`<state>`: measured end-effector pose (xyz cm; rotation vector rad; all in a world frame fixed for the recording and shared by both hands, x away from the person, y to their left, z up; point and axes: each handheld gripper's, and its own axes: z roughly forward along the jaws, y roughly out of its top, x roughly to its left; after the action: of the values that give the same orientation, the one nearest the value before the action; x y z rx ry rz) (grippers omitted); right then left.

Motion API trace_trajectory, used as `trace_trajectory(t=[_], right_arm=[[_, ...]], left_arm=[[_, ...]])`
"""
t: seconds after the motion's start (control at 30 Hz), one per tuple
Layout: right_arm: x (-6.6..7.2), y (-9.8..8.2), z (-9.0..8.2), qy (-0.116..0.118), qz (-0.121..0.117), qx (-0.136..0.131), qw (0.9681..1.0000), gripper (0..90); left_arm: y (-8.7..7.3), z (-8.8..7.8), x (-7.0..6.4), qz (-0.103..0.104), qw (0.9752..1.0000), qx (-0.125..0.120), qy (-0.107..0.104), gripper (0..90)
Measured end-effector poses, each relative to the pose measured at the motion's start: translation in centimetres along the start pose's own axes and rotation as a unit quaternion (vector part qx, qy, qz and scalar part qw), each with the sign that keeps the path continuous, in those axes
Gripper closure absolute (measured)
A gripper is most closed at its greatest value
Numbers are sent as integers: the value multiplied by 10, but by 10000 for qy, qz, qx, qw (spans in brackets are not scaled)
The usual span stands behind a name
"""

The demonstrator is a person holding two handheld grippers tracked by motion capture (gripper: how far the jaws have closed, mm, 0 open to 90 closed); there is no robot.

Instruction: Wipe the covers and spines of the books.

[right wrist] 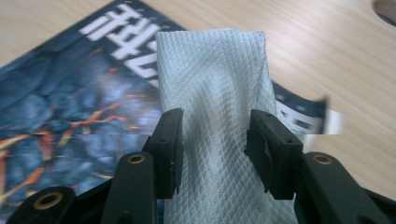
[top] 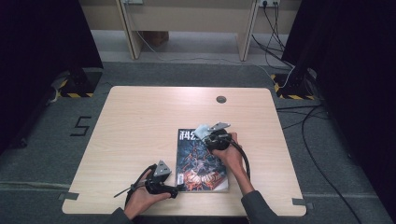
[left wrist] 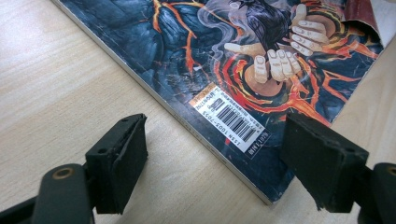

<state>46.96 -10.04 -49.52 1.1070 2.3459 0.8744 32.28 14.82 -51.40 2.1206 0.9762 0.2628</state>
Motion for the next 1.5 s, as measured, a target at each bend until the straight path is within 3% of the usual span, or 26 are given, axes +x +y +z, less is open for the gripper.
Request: trace_trajectory(t=[0.1,0.17,0.23,0.37,0.5,0.67,0.77,0.93,1.07,1.27,1.37,1.5], right_arm=[[-7,0,0,-65,203,45,9998,560],[-6,3,2,-105,144,97,9998,567],[-1,8,5,-96,46,137,9998,572],[14,21,16,170,9,114,9998,572],[34,34,26,341,-179,135,9992,573],[50,39,29,541,-357,110,9978,574],[51,40,29,562,-386,149,9976,566],[46,43,33,531,-178,160,9983,546],[50,42,32,504,-303,148,9982,570],[63,31,20,854,-551,116,9948,569],[71,22,10,1081,-754,148,9912,569],[77,11,-3,1186,-954,184,9882,569]], left_arm=[[0,0,0,4,10000,10,-3,217],[0,0,0,3,10000,14,2,214],[0,0,0,4,10000,11,0,213],[0,0,0,8,10000,17,-8,212],[0,0,1,18,10000,21,-12,212],[0,0,0,6,10000,4,5,212],[-1,0,0,2,10000,-7,18,212],[0,0,0,3,10000,0,2,212],[-1,0,0,1,10000,-11,4,212],[0,0,0,-9,10000,-9,21,205],[-1,0,0,-12,10000,-1,20,205],[0,0,0,-7,10000,-1,20,205]])
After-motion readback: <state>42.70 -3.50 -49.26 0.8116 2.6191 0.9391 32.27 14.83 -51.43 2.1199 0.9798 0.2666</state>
